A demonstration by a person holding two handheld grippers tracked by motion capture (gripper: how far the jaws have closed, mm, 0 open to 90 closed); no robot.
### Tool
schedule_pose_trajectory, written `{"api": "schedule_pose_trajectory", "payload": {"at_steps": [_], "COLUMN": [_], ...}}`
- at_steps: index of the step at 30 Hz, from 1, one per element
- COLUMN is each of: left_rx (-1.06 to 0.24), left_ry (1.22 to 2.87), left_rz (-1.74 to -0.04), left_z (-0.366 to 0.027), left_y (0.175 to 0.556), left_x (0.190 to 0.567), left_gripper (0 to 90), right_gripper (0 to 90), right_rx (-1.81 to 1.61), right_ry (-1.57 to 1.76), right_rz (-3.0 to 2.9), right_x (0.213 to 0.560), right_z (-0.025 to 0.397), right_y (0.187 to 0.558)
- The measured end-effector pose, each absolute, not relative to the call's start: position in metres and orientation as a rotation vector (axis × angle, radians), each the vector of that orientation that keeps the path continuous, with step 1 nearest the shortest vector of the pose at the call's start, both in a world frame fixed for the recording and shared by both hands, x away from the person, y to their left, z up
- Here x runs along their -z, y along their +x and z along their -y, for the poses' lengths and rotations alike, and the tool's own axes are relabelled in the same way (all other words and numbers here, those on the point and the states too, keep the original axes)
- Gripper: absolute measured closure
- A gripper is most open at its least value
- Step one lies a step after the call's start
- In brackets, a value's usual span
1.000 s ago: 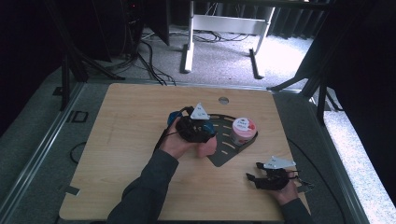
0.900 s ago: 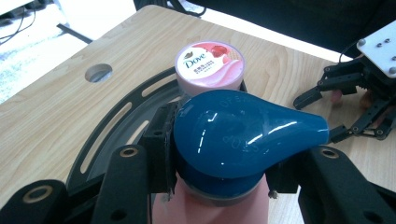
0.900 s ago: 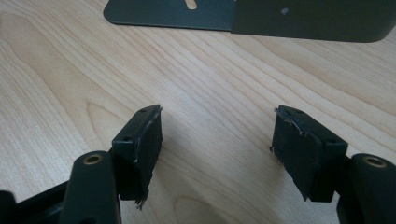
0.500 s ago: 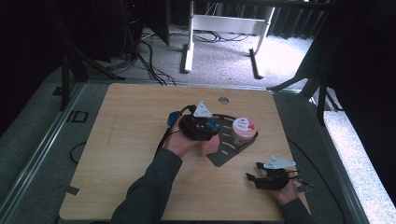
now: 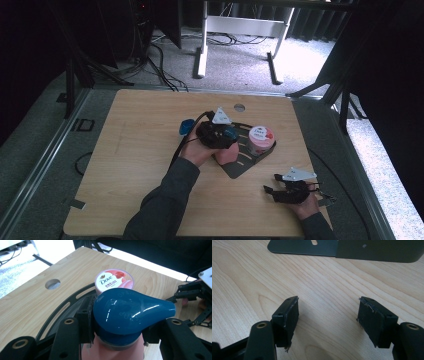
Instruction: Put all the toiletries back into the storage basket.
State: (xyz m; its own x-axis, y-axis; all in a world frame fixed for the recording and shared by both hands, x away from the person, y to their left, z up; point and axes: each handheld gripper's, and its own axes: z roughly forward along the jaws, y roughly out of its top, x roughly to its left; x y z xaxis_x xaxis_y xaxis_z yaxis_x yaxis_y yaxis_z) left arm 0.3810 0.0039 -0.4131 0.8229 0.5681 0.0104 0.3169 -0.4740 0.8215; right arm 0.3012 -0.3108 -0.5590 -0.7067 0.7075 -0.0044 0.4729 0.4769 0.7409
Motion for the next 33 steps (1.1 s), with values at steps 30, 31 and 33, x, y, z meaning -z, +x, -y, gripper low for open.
{"api": "schedule_pose_trajectory", "payload": {"at_steps": [30,31,33], "left_rx": [-0.388,-0.388,-0.389], "left_ry": [2.106,2.107,2.107], "left_rz": [-0.695,-0.696,-0.701], "left_z": [0.016,0.016,0.018], "left_y": [0.400,0.401,0.402], "left_x": [0.416,0.416,0.417], "left_gripper": [52.9,52.9,52.9], "right_gripper": [32.9,32.9,32.9], "right_rx": [-1.070,-1.070,-1.070], "right_ry": [0.995,0.995,0.996], "right_rz": [-2.419,-2.419,-2.420], "right_x": [0.559,0.559,0.559], "right_z": [0.311,0.311,0.311], "right_y": [0.301,0.301,0.301]}}
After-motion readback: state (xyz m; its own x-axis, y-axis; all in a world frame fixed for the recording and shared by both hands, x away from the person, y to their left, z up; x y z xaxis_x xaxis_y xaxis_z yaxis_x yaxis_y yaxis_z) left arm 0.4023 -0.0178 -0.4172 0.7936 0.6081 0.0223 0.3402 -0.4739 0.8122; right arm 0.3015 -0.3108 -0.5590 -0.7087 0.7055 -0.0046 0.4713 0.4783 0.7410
